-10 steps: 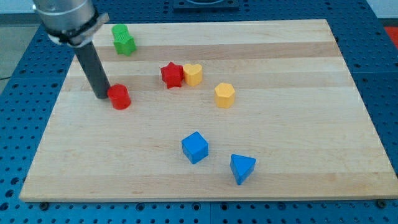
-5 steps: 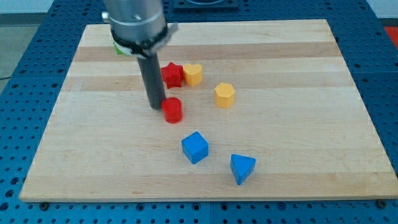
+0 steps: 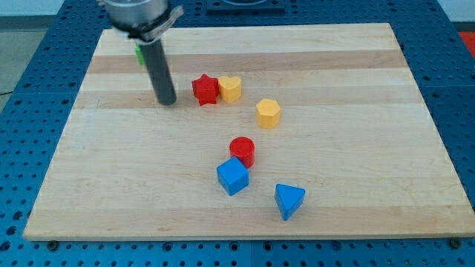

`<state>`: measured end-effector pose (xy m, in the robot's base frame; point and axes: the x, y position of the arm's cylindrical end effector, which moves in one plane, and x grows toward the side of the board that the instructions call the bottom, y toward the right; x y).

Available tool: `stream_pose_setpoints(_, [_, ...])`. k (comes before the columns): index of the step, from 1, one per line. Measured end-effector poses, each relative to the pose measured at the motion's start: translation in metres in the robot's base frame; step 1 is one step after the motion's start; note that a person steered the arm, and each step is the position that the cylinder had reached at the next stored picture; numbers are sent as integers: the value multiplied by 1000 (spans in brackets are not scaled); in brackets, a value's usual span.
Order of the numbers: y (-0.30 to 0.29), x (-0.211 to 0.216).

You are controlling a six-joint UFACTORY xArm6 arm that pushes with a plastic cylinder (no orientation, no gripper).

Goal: Push the red blocks to the bottom center

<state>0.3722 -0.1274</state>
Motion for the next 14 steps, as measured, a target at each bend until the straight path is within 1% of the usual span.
stream_pose_setpoints(1, [26,-17])
stream_pose_setpoints(2, [55,-17])
stream_pose_setpoints(4, [78,33])
stream_pose_setpoints(5, [111,54])
stream_pose_setpoints(6, [129,63])
stream_pose_setpoints(7, [123,75])
stream_pose_setpoints(9, [118,83])
stream_pose_setpoints(10, [123,109])
stream_pose_setpoints(12, [143,121])
stream_pose_setpoints(13, [143,121])
stream_pose_setpoints(14, [98,105])
